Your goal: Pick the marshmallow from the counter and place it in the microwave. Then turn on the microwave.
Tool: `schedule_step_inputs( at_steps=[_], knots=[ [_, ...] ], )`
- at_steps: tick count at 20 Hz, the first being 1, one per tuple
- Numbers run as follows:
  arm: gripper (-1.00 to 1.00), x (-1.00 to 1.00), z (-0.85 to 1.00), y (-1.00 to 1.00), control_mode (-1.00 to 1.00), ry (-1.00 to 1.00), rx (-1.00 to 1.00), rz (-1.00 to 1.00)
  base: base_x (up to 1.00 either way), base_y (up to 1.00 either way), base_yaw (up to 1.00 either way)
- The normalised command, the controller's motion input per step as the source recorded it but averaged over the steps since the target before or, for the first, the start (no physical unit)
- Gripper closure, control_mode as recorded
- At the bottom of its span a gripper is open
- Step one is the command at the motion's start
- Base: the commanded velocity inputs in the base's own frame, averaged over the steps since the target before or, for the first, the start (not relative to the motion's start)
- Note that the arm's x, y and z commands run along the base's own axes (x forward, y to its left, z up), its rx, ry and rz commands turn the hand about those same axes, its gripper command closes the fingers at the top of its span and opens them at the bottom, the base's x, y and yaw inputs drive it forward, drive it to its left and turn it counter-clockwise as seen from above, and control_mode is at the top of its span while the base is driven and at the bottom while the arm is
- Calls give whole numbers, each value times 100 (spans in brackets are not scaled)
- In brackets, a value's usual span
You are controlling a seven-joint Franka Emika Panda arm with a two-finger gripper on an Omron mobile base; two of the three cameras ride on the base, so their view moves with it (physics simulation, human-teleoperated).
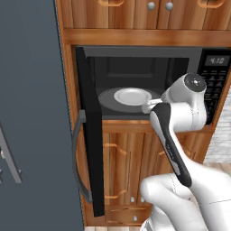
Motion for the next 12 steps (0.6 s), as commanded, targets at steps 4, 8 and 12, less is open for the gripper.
schedule_step_inputs(
  at_steps=[4, 8, 12],
  knots=[
    [100, 27, -2, 11, -100, 3, -1, -1, 0, 0, 0],
    [100, 26, -4, 8, -100, 0, -1, -1, 0, 0, 0],
    [100, 27, -5, 4, -100, 0, -1, -1, 0, 0, 0]
  ],
)
